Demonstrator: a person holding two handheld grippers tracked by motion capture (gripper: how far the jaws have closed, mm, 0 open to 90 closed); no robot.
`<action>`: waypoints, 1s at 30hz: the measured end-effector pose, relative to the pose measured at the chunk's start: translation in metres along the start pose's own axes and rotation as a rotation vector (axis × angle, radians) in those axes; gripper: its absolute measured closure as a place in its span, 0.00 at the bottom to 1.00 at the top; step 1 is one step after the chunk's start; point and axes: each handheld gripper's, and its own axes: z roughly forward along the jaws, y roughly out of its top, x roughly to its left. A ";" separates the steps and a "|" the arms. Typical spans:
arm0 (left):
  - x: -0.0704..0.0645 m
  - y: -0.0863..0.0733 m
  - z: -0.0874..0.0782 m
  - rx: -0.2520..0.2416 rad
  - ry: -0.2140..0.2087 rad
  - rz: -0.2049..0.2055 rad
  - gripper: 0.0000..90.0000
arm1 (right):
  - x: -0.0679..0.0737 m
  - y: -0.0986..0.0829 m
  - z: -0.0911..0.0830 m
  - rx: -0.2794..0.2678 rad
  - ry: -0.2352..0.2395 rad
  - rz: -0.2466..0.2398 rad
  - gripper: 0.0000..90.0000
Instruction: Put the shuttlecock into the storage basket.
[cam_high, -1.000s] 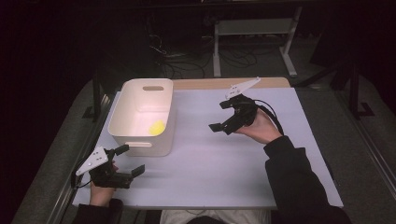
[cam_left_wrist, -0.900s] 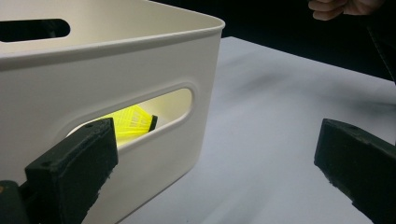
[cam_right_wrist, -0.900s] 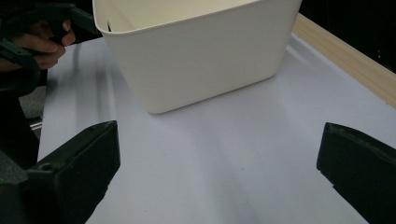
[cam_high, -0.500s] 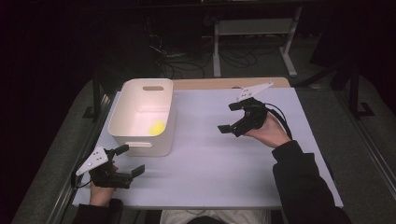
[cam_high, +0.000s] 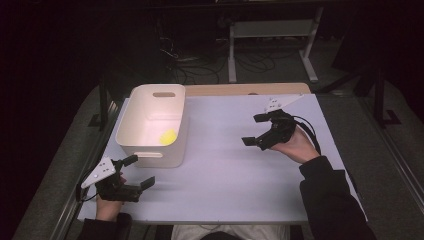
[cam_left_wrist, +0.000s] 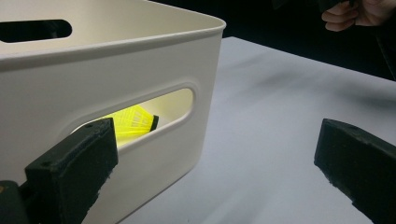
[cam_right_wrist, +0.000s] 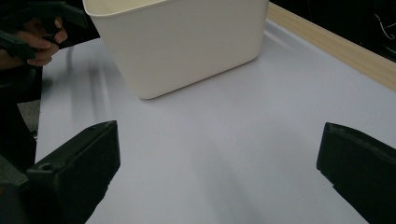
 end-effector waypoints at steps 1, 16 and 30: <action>0.000 0.000 0.000 0.001 0.000 0.001 0.00 | 0.000 -0.001 0.000 0.000 -0.001 0.000 0.00; 0.000 0.000 0.000 0.000 -0.003 0.004 0.00 | -0.001 -0.021 -0.017 -0.017 -0.037 0.013 0.00; 0.000 0.000 -0.001 -0.001 -0.004 0.005 0.00 | -0.006 -0.042 -0.034 -0.041 -0.084 0.051 0.00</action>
